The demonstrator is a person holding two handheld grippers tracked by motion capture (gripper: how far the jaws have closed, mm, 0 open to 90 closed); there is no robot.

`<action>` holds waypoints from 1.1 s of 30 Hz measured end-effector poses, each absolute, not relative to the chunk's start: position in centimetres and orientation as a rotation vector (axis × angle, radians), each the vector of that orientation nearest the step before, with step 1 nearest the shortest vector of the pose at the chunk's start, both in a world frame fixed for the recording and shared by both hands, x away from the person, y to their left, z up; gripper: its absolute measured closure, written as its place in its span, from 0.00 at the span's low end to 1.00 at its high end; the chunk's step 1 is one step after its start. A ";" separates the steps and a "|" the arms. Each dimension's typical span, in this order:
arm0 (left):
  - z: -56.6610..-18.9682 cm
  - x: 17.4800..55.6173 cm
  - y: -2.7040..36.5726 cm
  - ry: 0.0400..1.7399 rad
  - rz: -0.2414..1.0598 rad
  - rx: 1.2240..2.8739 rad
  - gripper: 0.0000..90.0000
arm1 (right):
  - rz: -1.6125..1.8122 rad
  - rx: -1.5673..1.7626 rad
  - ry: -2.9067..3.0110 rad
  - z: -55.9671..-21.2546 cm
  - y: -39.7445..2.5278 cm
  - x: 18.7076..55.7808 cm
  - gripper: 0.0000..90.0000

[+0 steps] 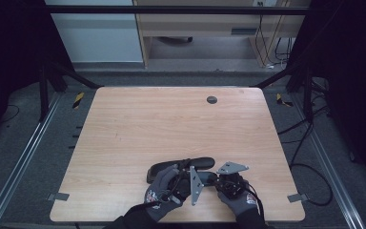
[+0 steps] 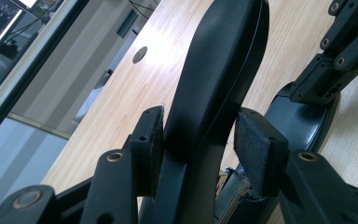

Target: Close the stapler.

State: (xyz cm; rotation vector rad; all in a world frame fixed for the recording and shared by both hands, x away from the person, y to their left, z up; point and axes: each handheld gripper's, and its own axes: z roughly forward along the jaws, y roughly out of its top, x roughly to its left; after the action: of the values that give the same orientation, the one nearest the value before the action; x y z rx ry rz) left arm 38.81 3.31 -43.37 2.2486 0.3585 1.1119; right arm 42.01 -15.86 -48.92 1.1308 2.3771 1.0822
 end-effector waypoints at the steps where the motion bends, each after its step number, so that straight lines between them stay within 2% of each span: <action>1: -43.4 38.8 3.3 0.358 1.113 2.249 0.59 | 1.080 1.130 2.379 -48.9 -15.9 42.0 1.00; 33: -44.8 38.5 2.4 0.273 1.163 2.304 0.58 | 1.092 1.125 2.378 -49.0 -16.0 42.1 0.99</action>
State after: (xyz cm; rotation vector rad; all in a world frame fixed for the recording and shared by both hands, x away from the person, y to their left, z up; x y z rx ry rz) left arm 38.54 2.44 -44.76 2.3043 0.2727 1.1634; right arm 42.09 -15.97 -48.99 1.1252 2.3776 1.0918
